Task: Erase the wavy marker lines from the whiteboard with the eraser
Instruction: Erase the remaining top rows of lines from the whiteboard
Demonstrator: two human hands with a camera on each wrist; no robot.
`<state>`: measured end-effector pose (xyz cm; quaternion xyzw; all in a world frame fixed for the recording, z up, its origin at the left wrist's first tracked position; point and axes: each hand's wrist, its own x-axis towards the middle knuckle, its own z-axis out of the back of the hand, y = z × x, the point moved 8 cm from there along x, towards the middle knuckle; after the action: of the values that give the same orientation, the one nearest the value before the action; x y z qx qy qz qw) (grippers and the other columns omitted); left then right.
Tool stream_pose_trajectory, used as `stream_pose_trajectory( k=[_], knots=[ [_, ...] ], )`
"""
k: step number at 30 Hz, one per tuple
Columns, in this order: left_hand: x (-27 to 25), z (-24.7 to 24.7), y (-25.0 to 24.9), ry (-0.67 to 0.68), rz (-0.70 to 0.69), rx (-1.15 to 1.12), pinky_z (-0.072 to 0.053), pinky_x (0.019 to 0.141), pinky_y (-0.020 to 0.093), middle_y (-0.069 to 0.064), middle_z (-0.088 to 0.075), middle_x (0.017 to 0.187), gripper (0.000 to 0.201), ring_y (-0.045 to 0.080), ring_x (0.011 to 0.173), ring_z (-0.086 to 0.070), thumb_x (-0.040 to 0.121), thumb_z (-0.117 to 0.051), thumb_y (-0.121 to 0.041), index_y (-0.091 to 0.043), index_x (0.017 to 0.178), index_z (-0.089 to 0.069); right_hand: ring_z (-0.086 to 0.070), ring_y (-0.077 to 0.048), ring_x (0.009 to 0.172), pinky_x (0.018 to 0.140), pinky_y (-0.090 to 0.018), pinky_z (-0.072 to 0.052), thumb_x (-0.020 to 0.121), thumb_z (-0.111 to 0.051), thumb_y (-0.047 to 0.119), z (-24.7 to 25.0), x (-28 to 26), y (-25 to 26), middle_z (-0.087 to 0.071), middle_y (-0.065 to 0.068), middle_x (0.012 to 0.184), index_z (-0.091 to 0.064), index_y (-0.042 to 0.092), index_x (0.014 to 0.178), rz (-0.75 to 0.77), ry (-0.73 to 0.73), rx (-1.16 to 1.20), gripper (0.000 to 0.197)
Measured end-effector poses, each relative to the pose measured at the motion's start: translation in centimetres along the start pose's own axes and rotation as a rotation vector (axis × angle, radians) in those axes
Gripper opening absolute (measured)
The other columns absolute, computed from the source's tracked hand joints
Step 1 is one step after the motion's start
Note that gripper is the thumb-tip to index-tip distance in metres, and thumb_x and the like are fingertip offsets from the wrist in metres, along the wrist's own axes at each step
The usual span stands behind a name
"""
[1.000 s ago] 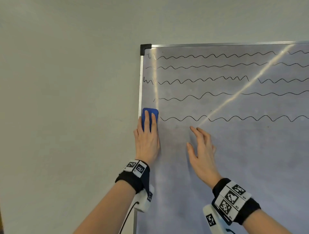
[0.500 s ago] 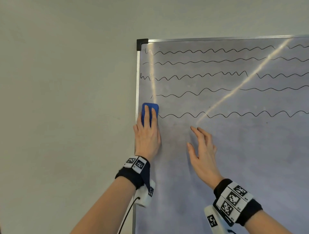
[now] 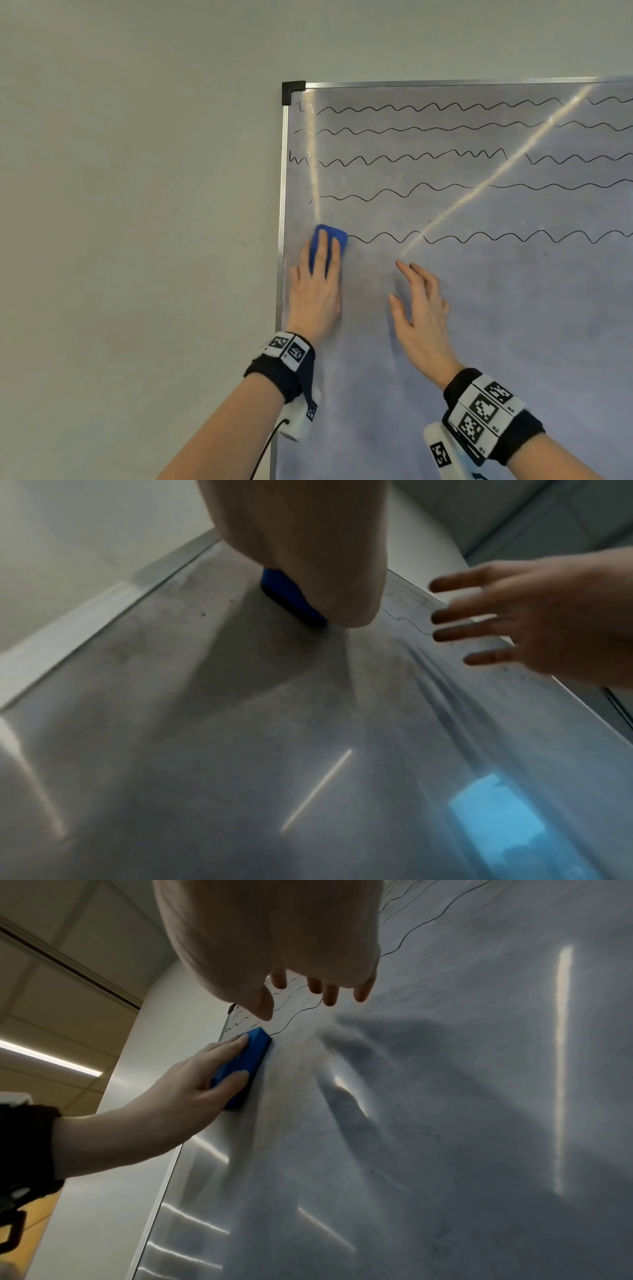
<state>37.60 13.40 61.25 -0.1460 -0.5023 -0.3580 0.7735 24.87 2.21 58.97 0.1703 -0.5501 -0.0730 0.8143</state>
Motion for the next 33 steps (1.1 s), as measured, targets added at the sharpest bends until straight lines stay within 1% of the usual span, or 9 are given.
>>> stream_pose_trajectory(
  k=[4,8,10,13,16,22,25,28,33],
  knots=[
    [-0.1,0.0,-0.2,0.011,-0.175,0.057,-0.043,0.072,0.038,0.016,-0.033,0.154,0.071,0.04,0.13,-0.044,0.077,-0.052,-0.009,-0.006,0.146,-0.037,-0.03,-0.016,0.133,0.103,-0.032,-0.016,0.094,-0.051,0.017,0.3,0.4,-0.1,-0.031,0.002,0.139,-0.033,0.031,0.141,-0.01,-0.002,-0.008,0.053],
    [1.1,1.1,3.4,-0.01,0.077,-0.001,-0.045,0.071,0.04,0.018,-0.032,0.154,0.072,0.041,0.127,-0.044,0.076,-0.06,-0.005,-0.003,0.145,-0.038,-0.03,-0.015,0.133,0.102,-0.03,-0.013,0.094,-0.051,0.017,0.7,0.6,0.2,-0.03,0.003,0.139,-0.032,0.031,0.142,-0.005,-0.006,-0.005,0.053],
    [0.8,0.9,2.0,-0.003,0.092,-0.019,-0.044,0.071,0.04,0.019,-0.031,0.154,0.074,0.042,0.128,-0.043,0.075,-0.058,-0.005,-0.003,0.146,-0.035,-0.03,-0.015,0.133,0.102,-0.03,-0.013,0.094,-0.051,0.017,0.7,0.6,0.3,-0.03,0.003,0.139,-0.032,0.031,0.141,-0.003,-0.009,-0.008,0.053],
    [-0.5,-0.4,-2.4,0.05,-0.127,-0.018,-0.044,0.069,0.038,0.019,-0.031,0.154,0.076,0.043,0.129,-0.043,0.074,-0.058,-0.005,-0.004,0.146,-0.034,-0.03,-0.016,0.133,0.102,-0.031,-0.015,0.094,-0.052,0.016,0.7,0.5,0.5,-0.031,0.002,0.139,-0.033,0.029,0.141,0.003,-0.015,-0.024,0.053],
    [-0.2,-0.4,-2.3,0.051,-0.245,0.029,-0.044,0.07,0.038,0.017,-0.034,0.154,0.081,0.041,0.13,-0.041,0.071,-0.064,-0.004,-0.005,0.146,-0.034,-0.031,-0.015,0.133,0.103,-0.031,-0.015,0.094,-0.051,0.017,1.4,0.6,0.3,-0.031,0.002,0.139,-0.033,0.03,0.141,0.006,-0.025,-0.03,0.052],
    [1.7,0.5,0.3,0.04,0.09,-0.02,-0.045,0.073,0.041,0.019,-0.03,0.155,0.075,0.043,0.129,-0.044,0.076,-0.057,-0.007,-0.003,0.147,-0.034,-0.031,-0.014,0.131,0.103,-0.029,-0.013,0.095,-0.05,0.016,2.9,-0.1,-1.0,-0.03,0.002,0.139,-0.033,0.031,0.141,-0.03,-0.034,-0.023,0.052],
    [0.2,-0.5,-4.3,0.061,-0.154,-0.002,-0.044,0.071,0.039,0.018,-0.031,0.155,0.065,0.043,0.129,-0.043,0.081,-0.039,-0.004,-0.004,0.146,-0.039,-0.031,-0.014,0.131,0.104,-0.03,-0.014,0.094,-0.051,0.016,2.9,-0.3,-1.0,-0.031,0.001,0.139,-0.033,0.03,0.141,-0.03,-0.032,-0.039,0.052],
    [0.2,-0.3,-4.2,0.039,-0.313,0.051,-0.044,0.071,0.038,0.016,-0.033,0.155,0.072,0.041,0.13,-0.043,0.075,-0.051,-0.002,-0.006,0.146,-0.039,-0.032,-0.012,0.13,0.103,-0.031,-0.015,0.094,-0.051,0.017,3.3,-0.2,-0.9,-0.031,0.002,0.139,-0.033,0.031,0.141,-0.026,-0.041,-0.044,0.052],
    [2.0,0.6,-0.1,0.045,0.024,-0.015,-0.042,0.068,0.038,0.017,-0.029,0.156,0.078,0.043,0.128,-0.044,0.073,-0.058,-0.004,-0.004,0.147,-0.035,-0.032,-0.013,0.13,0.102,-0.03,-0.014,0.095,-0.05,0.019,4.3,-0.4,-1.8,-0.03,0.002,0.139,-0.032,0.033,0.141,-0.058,-0.045,-0.063,0.052]
  ],
)
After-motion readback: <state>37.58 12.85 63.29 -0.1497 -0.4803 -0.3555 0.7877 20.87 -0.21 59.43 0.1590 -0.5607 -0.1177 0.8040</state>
